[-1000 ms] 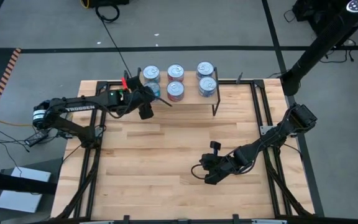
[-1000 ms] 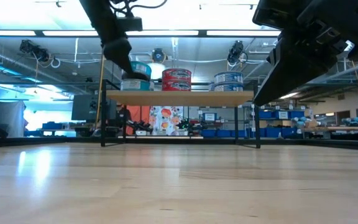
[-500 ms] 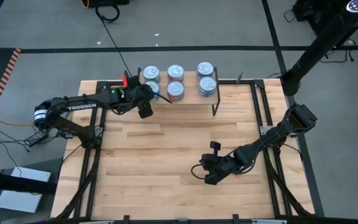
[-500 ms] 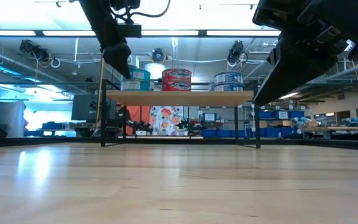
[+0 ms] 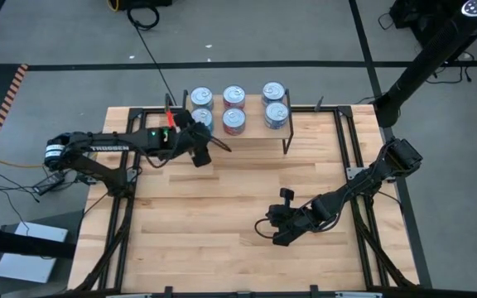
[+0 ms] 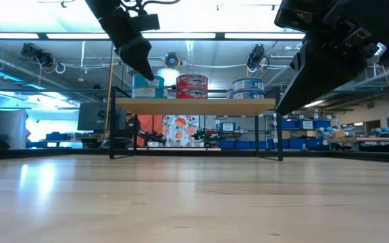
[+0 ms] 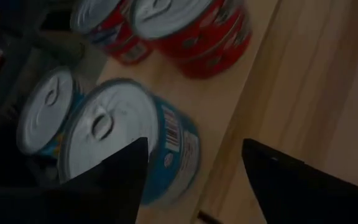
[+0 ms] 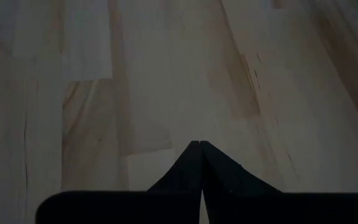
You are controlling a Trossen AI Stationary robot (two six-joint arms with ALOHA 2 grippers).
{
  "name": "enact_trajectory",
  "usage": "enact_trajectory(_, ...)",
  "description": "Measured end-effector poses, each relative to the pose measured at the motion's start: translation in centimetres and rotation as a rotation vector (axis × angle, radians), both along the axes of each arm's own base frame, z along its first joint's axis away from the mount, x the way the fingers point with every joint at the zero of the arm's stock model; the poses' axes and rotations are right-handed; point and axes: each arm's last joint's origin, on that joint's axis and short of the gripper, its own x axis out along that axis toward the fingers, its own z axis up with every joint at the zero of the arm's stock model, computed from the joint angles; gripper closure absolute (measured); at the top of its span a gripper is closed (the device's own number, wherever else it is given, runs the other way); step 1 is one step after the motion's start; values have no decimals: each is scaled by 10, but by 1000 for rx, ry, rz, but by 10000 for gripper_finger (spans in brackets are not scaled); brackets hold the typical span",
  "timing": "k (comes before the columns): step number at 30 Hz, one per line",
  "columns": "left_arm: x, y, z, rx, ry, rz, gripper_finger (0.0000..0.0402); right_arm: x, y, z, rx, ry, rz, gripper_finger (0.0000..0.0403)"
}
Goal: Stack canned seafood by type on shelf
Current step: Stack the yellow blue tuna can on top of the other yellow blue tuna can on the shelf
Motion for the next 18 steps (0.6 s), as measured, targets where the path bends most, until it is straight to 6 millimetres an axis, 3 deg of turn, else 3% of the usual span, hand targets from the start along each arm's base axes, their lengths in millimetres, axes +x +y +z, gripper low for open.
enact_trajectory(10,10,-17,-28,-14,-115,-110,188,6,-3,3,-2,-40,1,388)
enact_trajectory(18,19,-19,-18,-69,-246,-216,242,12,-14,3,-17,-46,-18,388)
